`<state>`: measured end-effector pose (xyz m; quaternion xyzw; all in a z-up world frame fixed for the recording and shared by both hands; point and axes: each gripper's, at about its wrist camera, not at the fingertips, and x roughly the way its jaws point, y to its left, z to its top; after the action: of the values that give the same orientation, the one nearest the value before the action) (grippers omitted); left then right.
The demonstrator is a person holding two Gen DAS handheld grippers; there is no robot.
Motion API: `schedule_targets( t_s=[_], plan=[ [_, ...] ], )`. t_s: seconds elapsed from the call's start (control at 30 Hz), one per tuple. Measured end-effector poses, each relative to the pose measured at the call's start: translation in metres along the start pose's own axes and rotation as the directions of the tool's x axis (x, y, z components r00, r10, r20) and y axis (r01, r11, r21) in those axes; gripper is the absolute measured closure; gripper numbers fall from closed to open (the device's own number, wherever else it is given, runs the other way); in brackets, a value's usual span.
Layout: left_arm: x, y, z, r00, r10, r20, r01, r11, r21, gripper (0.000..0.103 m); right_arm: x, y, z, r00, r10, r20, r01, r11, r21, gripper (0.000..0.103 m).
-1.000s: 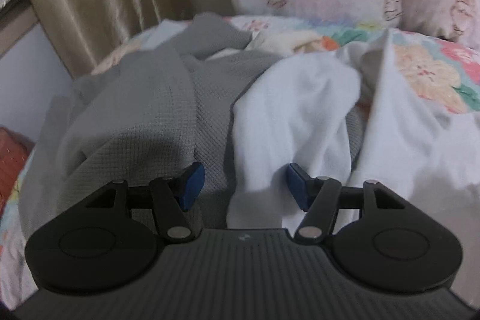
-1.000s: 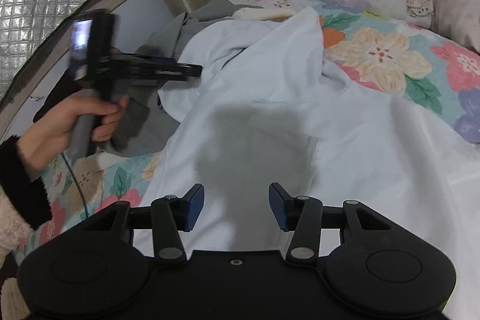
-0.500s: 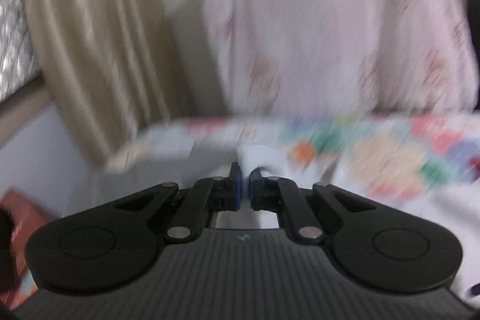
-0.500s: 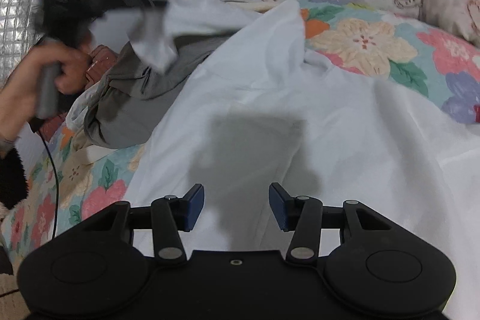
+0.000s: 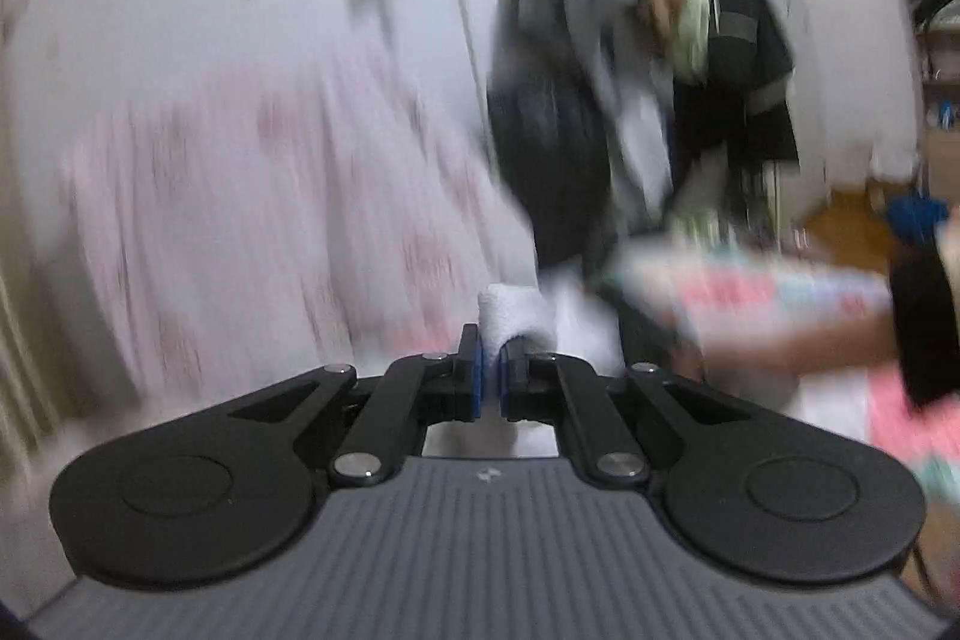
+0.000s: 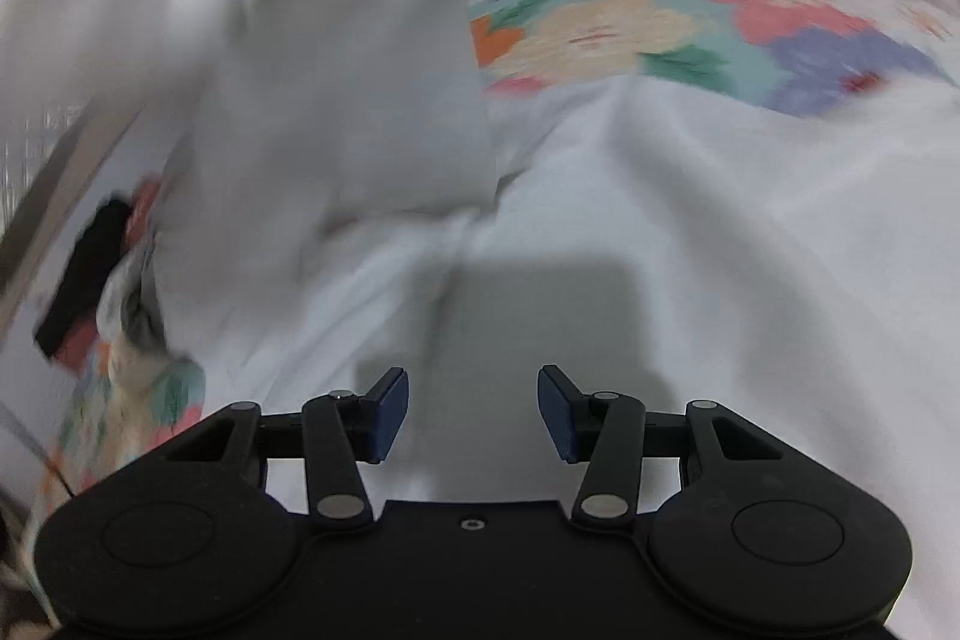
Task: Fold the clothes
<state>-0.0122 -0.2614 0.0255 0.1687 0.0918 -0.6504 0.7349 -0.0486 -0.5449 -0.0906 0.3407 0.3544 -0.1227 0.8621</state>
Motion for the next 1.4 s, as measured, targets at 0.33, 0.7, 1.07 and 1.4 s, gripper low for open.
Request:
schedule_targets(
  t_s=[0.33,0.7,1.07,1.4],
  plan=[
    [0.000,-0.030,-0.067,0.987,-0.091,-0.136,0.052,0.963,-0.265,0.098,-0.047,-0.006,-0.023,0.944,-0.321,0.077,0.326,0.944,-0.049,0.049],
    [0.044,-0.118,-0.083,0.913,-0.265,-0.312,0.191,0.950,-0.249,0.095,-0.110,-0.006,-0.105,0.867,-0.497,0.038,0.494,0.867,0.063,0.049],
    [0.020,-0.086,-0.099,0.901,-0.246,-0.359,0.139,0.944,-0.299,0.072,-0.066,0.068,-0.135,0.984,-0.071,-0.163,0.056,0.994,-0.094,0.040],
    [0.002,-0.070,-0.093,0.888,-0.297,-0.351,0.157,0.913,-0.377,0.053,-0.076,0.085,-0.126,0.959,-0.281,0.034,0.280,0.923,-0.264,0.101]
  ],
)
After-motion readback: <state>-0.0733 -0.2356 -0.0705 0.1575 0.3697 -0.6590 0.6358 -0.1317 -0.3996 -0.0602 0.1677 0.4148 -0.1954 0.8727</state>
